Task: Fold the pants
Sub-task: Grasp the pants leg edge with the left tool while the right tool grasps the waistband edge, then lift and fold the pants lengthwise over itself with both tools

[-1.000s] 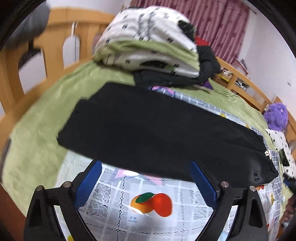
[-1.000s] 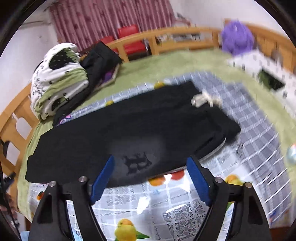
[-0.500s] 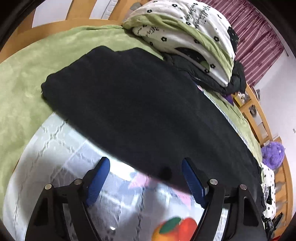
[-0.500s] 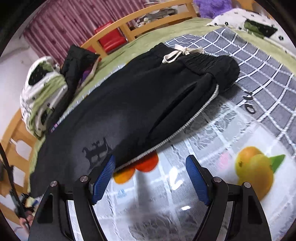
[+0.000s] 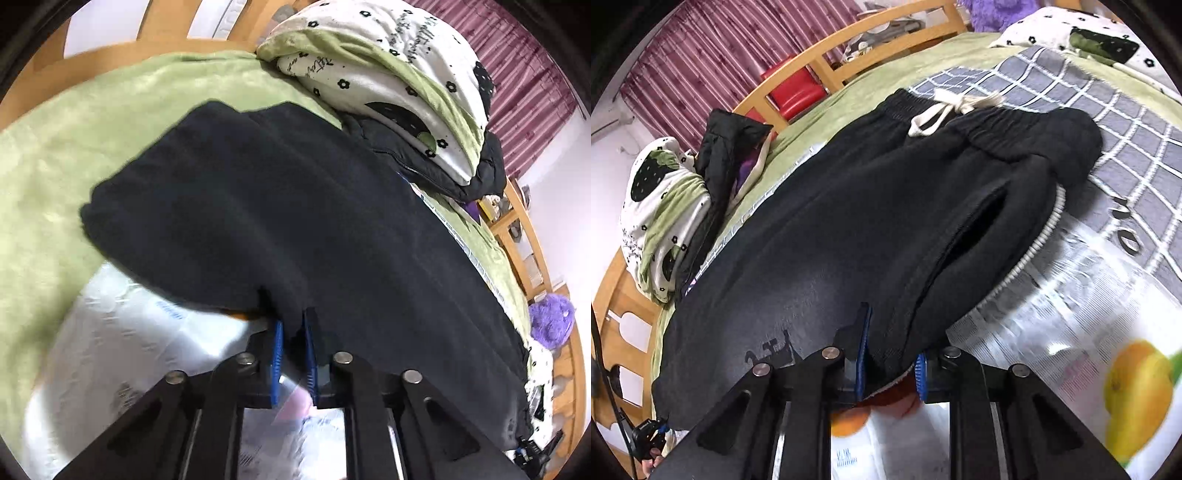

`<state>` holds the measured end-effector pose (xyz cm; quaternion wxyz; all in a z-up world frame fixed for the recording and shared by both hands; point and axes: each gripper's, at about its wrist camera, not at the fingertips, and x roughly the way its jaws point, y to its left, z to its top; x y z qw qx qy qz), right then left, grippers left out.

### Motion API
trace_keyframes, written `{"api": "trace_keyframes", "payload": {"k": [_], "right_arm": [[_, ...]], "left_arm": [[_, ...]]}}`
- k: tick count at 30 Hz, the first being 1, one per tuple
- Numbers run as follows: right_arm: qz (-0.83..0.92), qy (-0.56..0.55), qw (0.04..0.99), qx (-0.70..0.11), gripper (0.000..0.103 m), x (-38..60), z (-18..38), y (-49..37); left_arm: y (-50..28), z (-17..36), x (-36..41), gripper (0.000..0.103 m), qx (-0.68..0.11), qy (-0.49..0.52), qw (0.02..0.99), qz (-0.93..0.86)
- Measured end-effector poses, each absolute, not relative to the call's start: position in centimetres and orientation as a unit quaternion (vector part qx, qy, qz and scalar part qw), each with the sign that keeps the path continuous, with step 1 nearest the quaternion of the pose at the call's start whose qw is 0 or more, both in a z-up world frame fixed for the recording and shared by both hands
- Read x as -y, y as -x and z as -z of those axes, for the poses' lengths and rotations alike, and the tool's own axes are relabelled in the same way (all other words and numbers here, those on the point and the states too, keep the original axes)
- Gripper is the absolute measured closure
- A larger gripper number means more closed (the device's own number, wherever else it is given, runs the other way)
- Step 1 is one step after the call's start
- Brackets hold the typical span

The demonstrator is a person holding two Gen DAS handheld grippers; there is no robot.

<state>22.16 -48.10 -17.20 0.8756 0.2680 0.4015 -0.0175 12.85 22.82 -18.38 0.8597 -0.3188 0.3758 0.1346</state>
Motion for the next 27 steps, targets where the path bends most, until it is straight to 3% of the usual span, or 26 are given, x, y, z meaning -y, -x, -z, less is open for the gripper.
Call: {"api": "trace_keyframes", "payload": {"k": [13,21,27], "right_arm": [[-0.005,-0.232,0.891,-0.391,0.084,47.9,12.9,-17.3],[-0.027,-0.2,0.909,-0.364,0.084,46.4,7.8,-22.2],[-0.037,-0.167,0.923,-0.345,0.084,45.0,5.7,-29.1]], "left_arm": [[-7.8,13.2,-22.3,0.097,-0.344,0.269,0.892,-0.116],[-14.6,7.2,-21.3,0.097,-0.301,0.206,0.925,-0.11],[-20.5,5.9,-21.0,0.097,-0.284,0.181,0.935,-0.114]]}}
